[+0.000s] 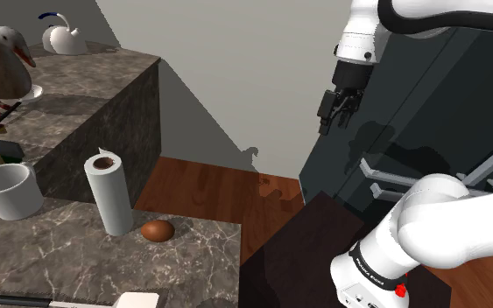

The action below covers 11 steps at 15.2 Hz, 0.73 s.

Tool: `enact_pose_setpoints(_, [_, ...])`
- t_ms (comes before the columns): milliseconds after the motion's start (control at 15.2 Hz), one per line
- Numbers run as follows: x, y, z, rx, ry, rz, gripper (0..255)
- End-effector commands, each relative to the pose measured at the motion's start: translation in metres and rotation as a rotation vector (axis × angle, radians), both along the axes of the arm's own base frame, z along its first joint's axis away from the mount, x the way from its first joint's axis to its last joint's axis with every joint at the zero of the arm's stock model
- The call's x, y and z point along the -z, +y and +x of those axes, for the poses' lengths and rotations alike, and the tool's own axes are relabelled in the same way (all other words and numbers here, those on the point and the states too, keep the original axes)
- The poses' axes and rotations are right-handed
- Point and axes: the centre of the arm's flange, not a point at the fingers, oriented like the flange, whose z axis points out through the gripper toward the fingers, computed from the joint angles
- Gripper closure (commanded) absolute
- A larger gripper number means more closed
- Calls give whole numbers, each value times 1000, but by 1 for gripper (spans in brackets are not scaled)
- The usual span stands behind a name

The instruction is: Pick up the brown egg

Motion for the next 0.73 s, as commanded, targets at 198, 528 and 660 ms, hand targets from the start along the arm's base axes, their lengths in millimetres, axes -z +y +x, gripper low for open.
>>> enact_pose_setpoints(198, [16,36,10,-7,-15,-14,0])
enact_pose_setpoints(528, [45,96,26,-19,-40,-38,0])
enact_pose_setpoints(660, [56,120,33,-24,-50,-48,0])
